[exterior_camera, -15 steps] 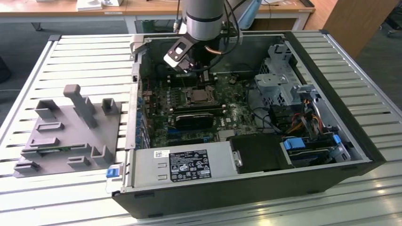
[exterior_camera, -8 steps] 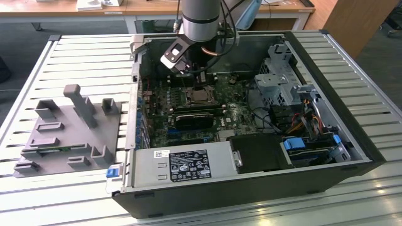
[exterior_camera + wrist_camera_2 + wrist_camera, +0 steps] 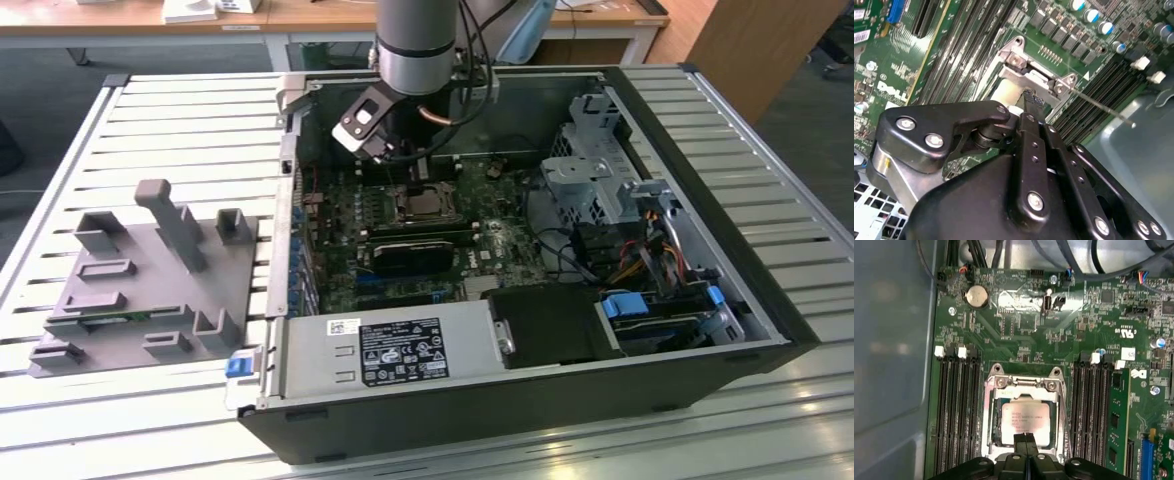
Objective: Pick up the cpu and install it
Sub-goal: 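Close the cpu cover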
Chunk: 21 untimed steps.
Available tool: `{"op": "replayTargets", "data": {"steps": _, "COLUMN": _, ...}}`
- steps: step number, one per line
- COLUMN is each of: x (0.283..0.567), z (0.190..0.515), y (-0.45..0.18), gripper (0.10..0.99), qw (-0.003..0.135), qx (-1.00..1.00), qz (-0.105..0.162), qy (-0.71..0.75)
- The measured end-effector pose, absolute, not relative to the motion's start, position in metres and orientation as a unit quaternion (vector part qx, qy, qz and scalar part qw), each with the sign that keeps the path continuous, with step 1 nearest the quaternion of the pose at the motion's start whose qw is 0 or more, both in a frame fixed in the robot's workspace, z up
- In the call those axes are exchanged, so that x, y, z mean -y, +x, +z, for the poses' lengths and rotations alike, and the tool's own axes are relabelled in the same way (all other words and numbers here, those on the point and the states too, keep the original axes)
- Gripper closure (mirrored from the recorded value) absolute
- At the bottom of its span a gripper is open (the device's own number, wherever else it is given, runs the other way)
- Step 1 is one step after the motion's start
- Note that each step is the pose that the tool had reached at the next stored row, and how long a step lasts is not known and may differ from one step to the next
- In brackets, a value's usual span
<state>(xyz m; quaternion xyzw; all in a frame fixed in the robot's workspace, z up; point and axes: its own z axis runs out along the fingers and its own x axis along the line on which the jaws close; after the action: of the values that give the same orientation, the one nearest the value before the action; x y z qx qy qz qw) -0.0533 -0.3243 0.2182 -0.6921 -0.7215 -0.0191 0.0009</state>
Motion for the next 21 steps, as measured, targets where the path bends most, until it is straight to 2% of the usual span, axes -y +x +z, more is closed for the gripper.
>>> {"op": "replayTargets", "data": {"steps": 21, "x": 0.324, "z": 0.205, "y": -0.057, "gripper": 0.98, "qw": 0.001, "qx": 0.722, "qz": -0.019, "qy": -0.692}}
